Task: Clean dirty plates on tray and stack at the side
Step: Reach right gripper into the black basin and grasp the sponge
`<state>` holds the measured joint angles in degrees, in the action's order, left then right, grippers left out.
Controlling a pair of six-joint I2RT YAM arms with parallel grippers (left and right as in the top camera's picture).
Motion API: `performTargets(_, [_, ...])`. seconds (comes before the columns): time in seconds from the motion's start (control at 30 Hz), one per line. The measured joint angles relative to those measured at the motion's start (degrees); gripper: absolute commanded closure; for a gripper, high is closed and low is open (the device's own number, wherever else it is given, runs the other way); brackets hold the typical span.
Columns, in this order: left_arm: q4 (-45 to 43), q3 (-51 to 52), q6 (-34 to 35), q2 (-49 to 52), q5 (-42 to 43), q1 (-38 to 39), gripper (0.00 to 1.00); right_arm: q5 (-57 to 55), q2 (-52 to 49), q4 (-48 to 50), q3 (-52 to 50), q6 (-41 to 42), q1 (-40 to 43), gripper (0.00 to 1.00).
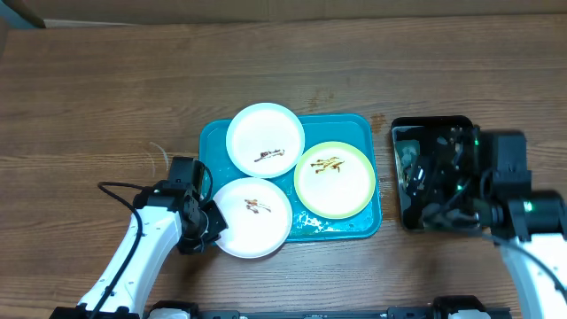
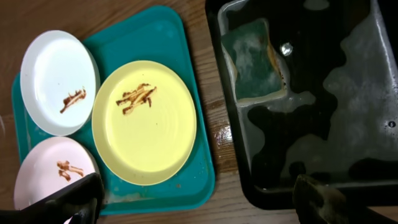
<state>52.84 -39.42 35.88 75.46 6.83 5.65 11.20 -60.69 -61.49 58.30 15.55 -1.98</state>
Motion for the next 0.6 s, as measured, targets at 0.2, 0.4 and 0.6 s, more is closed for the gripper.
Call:
performTargets(0.2, [1.9,0.0,0.0,0.0,-3.9,0.0,0.88,0.2,-10.7,2.3,4.3,-1.3,0.0,0.20])
performTargets(0.4, [2.3,0.0,0.0,0.0,-5.0,0.0,0.89,-2.3,-19.6,8.3,4.4,-1.7,0.0,0.27])
performTargets(0.6, [2.4,0.0,0.0,0.0,-5.4,0.0,0.88,-8.9,-27.0,11.6,4.4,-1.7,0.0,0.27])
